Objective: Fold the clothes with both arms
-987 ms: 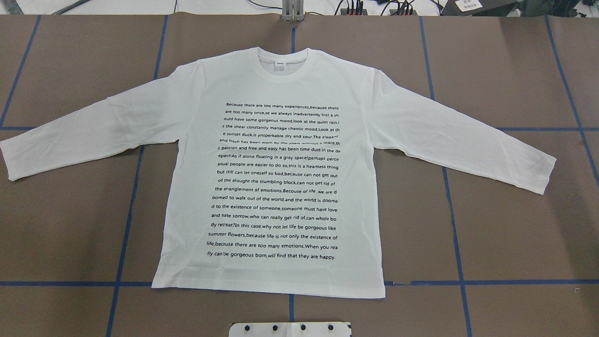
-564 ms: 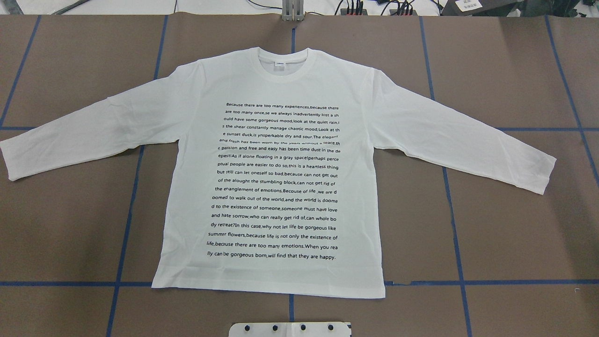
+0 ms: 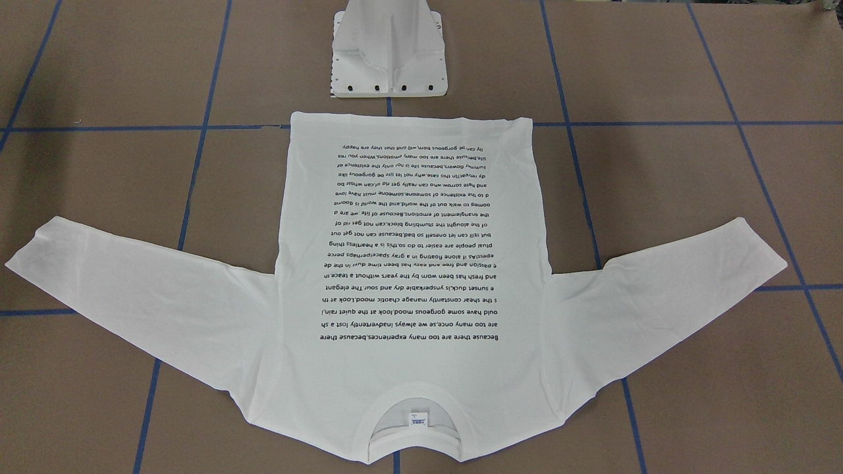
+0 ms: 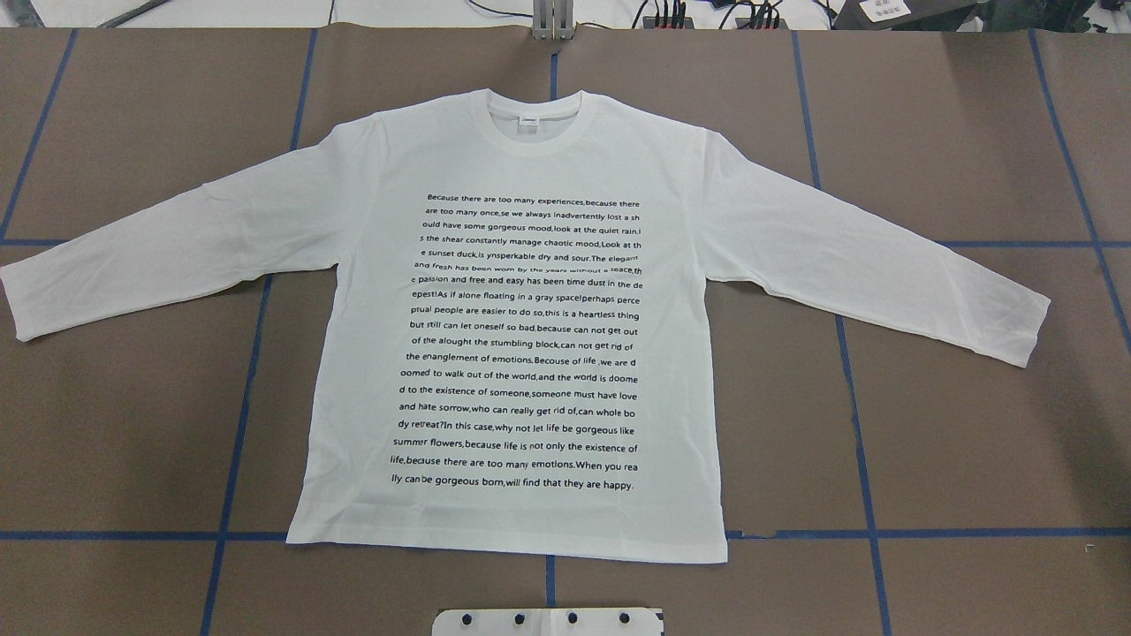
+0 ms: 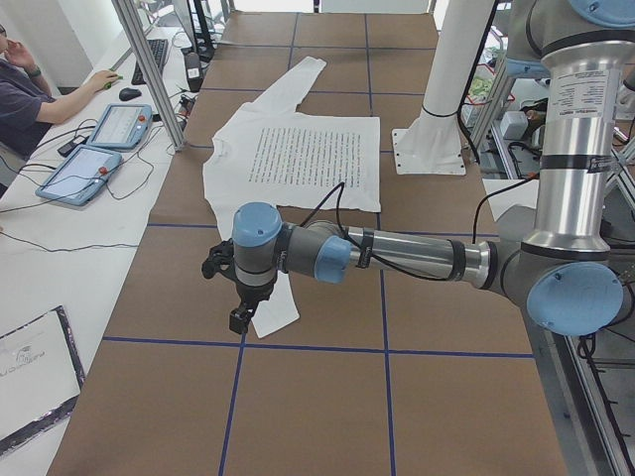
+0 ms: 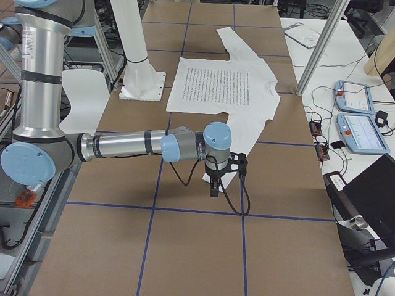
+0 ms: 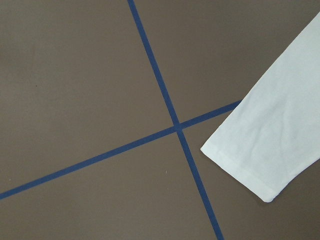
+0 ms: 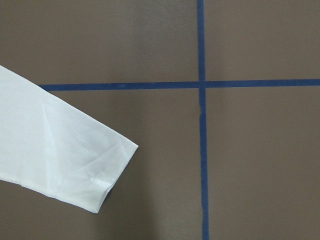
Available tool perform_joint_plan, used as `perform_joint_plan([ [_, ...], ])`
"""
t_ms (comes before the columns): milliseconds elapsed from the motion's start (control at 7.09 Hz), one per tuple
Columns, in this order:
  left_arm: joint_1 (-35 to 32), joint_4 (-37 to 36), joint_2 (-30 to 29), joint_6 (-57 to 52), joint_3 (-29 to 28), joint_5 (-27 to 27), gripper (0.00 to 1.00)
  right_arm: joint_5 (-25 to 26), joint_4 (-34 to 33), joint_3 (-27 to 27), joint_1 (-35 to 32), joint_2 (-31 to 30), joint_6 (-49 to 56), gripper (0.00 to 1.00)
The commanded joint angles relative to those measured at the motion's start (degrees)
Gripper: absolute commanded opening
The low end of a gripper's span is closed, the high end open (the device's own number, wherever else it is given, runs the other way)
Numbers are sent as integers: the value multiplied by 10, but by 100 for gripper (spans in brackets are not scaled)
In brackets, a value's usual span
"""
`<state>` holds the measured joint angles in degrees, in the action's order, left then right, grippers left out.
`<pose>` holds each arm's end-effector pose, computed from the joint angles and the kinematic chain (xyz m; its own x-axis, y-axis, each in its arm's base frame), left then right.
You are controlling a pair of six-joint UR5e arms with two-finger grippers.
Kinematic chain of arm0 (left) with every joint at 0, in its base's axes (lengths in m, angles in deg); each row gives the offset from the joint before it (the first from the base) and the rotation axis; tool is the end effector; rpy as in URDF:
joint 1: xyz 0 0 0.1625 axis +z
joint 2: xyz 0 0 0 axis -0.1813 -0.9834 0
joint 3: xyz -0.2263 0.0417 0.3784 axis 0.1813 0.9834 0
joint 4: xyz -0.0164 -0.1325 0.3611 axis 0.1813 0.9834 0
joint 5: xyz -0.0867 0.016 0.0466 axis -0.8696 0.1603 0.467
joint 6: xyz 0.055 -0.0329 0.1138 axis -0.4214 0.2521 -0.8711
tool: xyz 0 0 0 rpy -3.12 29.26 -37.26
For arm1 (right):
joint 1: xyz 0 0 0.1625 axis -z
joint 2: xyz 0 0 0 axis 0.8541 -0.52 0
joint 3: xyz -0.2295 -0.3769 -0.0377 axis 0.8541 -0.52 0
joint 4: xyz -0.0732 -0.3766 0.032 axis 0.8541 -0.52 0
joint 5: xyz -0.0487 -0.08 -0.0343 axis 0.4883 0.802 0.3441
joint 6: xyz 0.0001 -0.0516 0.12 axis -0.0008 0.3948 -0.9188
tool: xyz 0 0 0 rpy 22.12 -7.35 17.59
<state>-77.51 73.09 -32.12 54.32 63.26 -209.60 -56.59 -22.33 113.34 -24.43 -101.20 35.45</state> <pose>-0.0328 -0.4906 0.6323 0.7407 0.4030 -0.5375 -0.1943 0.8944 0.4028 -0.0098 -0.4259 0.6326 0.7001 0.0158 0.7139 -0.0376 0.9992 0.0148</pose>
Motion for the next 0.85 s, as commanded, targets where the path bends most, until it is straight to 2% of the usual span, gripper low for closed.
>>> perform_joint_plan([
  [0, 0, 41, 2, 19, -14, -32, 100, 11, 89, -8, 57, 2, -125, 100],
  [141, 1, 48, 1, 22, -12, -38, 100, 15, 158, -9, 91, -16, -196, 100],
  [282, 1, 49, -1, 22, -8, -39, 100, 16, 244, -29, 111, -37, -236, 100],
  [423, 1, 49, 0, 25, -5, -66, 100, 16, 338, -65, 123, -46, -276, 100],
  [564, 1, 57, 1, 26, -7, -94, 100, 49, 392, -79, 168, -44, -340, 100],
  [705, 1, 66, 1, 26, -6, -93, 100, 125, 395, -81, 234, -39, -381, 100],
])
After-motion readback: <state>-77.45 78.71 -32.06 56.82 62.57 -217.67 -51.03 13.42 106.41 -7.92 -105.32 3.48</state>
